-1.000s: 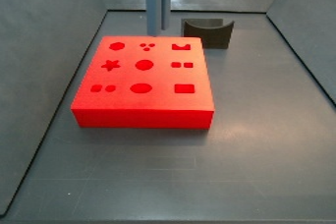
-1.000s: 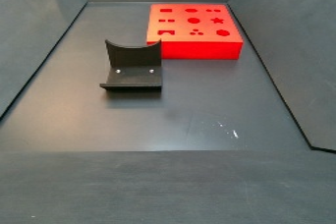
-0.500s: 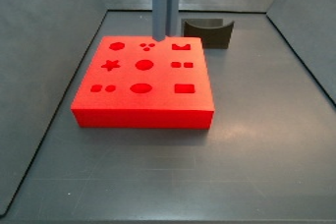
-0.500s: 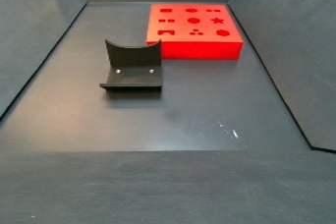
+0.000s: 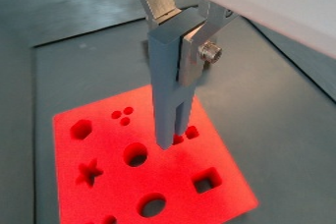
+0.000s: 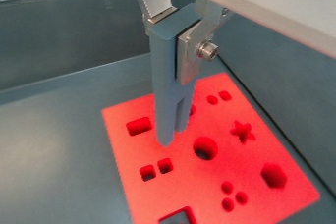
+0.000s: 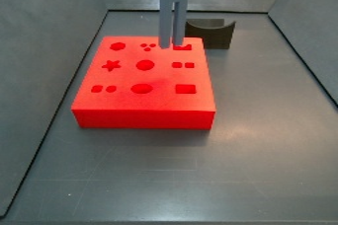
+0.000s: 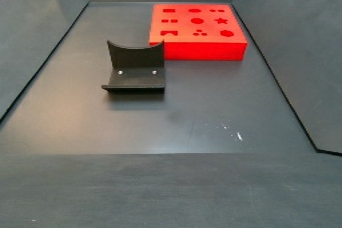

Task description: Insert the double-square object.

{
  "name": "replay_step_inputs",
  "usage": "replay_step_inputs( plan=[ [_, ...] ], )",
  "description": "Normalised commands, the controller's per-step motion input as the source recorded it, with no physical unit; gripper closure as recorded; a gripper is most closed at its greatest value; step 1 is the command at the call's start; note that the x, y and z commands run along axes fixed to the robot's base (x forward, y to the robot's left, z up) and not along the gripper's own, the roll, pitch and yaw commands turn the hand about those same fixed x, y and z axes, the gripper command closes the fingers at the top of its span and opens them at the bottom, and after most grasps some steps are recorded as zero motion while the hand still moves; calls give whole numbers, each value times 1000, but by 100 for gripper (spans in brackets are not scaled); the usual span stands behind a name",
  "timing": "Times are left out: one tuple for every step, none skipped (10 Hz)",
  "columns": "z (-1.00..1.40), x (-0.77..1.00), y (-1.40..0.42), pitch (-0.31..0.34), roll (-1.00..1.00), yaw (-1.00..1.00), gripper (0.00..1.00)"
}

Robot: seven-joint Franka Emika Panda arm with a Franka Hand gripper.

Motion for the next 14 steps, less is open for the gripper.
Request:
replay_step_inputs(
  plan=[
    [-186,106,23,-16,-27,-1000,100],
    [-197,451,294,0,0,-706,100],
    [-166,337,320,7,0,-686,100],
    [-149,120,137,10,0,-900,100],
    [-134,117,134,0,0,-889,100],
    [-66,157,103,3,0,-374,100],
    [-117,0,0,0,0,0,100],
    [-349,0,0,-23,0,-14,100],
    [-437,80,0,-24,0,0,100],
    [-437,123,0,-7,0,-20,100],
    [-374,100,0,0,0,-26,100],
    [-303,49,0,0,-17,-46,100],
    [-271,20,0,0,-34,-69,100],
    [-260,60,0,0,-63,-74,100]
  ],
)
